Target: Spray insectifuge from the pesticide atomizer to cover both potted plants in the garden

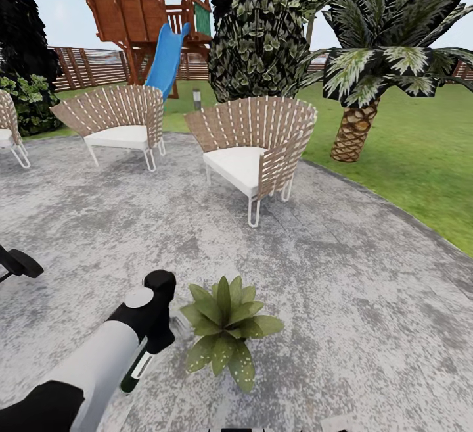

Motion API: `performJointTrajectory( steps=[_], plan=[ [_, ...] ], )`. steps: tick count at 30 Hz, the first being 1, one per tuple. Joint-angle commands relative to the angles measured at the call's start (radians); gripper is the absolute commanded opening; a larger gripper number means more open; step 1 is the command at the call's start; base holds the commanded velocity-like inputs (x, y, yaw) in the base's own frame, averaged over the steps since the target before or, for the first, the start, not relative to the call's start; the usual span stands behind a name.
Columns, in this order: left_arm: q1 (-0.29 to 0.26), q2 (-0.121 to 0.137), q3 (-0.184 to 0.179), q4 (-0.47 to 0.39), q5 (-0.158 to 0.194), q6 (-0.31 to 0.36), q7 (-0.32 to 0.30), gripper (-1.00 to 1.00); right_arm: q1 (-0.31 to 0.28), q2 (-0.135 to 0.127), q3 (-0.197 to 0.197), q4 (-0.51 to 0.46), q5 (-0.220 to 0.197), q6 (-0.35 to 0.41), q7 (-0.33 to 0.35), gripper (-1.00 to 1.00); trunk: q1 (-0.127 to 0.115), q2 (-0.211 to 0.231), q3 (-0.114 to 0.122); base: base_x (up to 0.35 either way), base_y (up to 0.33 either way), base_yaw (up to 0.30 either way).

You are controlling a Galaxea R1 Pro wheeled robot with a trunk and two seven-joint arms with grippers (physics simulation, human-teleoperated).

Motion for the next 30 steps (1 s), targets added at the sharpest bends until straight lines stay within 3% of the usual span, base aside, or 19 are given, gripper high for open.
performJointTrajectory(
  steps=[1, 4, 6, 13, 26, 30],
  plan=[
    [-0.002, -0.004, -0.029, -0.005, -0.009, 0.011, -0.01, -1.0, -0.001, 0.0, 0.008, 0.001, 0.0, -0.002, -0.008, 1.0, 0.0, 0.0, -0.001, 0.0, 0.0, 0.0],
    [-0.001, -0.004, -0.106, 0.0, -0.008, 0.011, -0.01, -1.0, -0.001, -0.001, 0.008, 0.0, 0.0, -0.002, -0.008, 1.0, 0.0, 0.0, -0.001, 0.0, 0.0, 0.0],
    [0.009, 0.001, -0.132, 0.004, -0.008, 0.009, -0.01, -1.0, -0.001, -0.002, 0.008, 0.0, 0.0, -0.002, -0.008, 1.0, 0.0, 0.0, -0.001, 0.0, 0.0, 0.0],
    [0.009, 0.003, -0.138, 0.004, -0.01, 0.01, -0.01, -1.0, -0.001, -0.004, 0.008, 0.001, 0.0, -0.002, -0.008, 1.0, 0.0, 0.0, -0.001, 0.0, 0.0, 0.0],
    [-0.141, -0.009, -0.137, -0.002, -0.009, 0.009, -0.01, -1.0, -0.001, -0.006, 0.008, 0.001, 0.0, -0.002, -0.008, 1.0, 0.0, 0.0, -0.001, 0.0, 0.0, 0.0],
    [-0.131, -0.007, -0.141, 0.004, -0.009, 0.008, -0.01, -1.0, -0.001, -0.006, 0.008, 0.001, 0.0, -0.002, -0.008, 1.0, 0.0, 0.0, -0.001, 0.0, 0.0, 0.0]
  ],
)
